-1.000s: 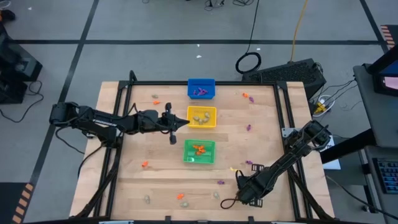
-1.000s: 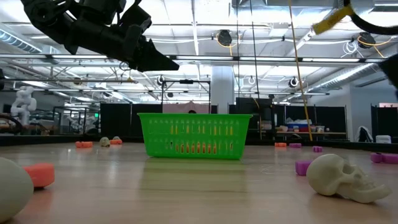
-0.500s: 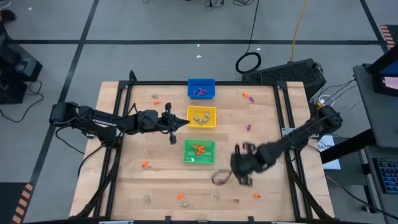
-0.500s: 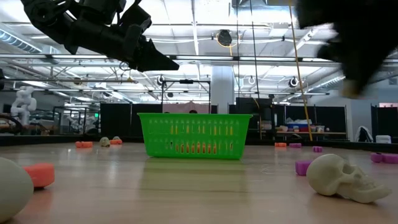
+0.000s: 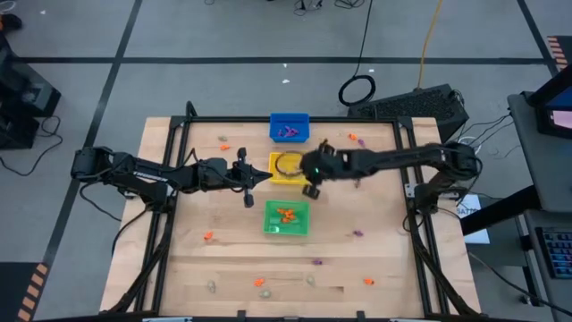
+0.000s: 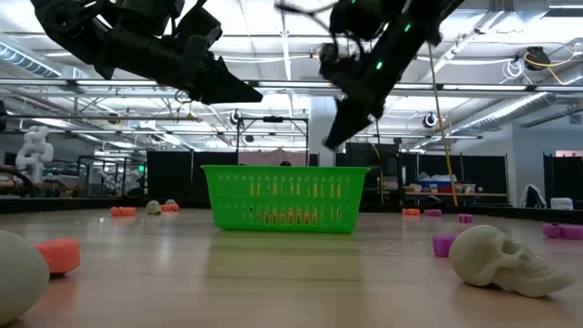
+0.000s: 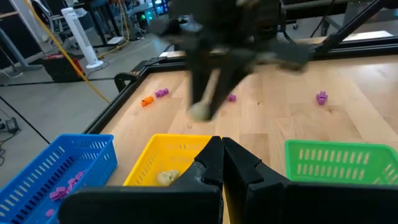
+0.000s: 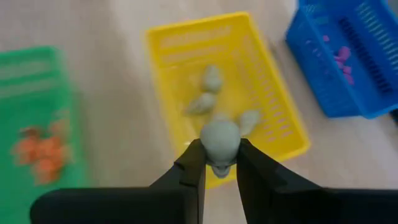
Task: Sort Halloween decoration
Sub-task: Put the skull toy into the yellow bin
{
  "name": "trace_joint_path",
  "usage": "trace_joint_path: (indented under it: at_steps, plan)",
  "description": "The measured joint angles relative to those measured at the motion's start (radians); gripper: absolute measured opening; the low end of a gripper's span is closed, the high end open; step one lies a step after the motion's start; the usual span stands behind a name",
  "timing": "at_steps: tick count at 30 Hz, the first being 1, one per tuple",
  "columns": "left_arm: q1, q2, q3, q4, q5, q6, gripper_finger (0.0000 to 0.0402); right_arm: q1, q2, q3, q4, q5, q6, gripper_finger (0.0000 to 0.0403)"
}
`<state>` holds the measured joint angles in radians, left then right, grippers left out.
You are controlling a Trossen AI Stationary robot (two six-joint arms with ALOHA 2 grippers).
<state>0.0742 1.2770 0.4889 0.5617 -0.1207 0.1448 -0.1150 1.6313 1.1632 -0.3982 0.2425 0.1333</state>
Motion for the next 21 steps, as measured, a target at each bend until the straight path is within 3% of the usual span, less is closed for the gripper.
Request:
trace_joint_path:
  at_steps: [6, 21]
  plan:
    - [0.000, 0.000, 0.000, 0.001, 0.000, 0.000, 0.0000, -0.106, 0.112, 0.009, 0.095, -0.114, -0.052, 0.0052]
    - [-0.003, 0.000, 0.000, -0.003, 0.000, -0.001, 0.0000, -0.166, 0.286, 0.107, 0.100, -0.112, -0.100, 0.0058]
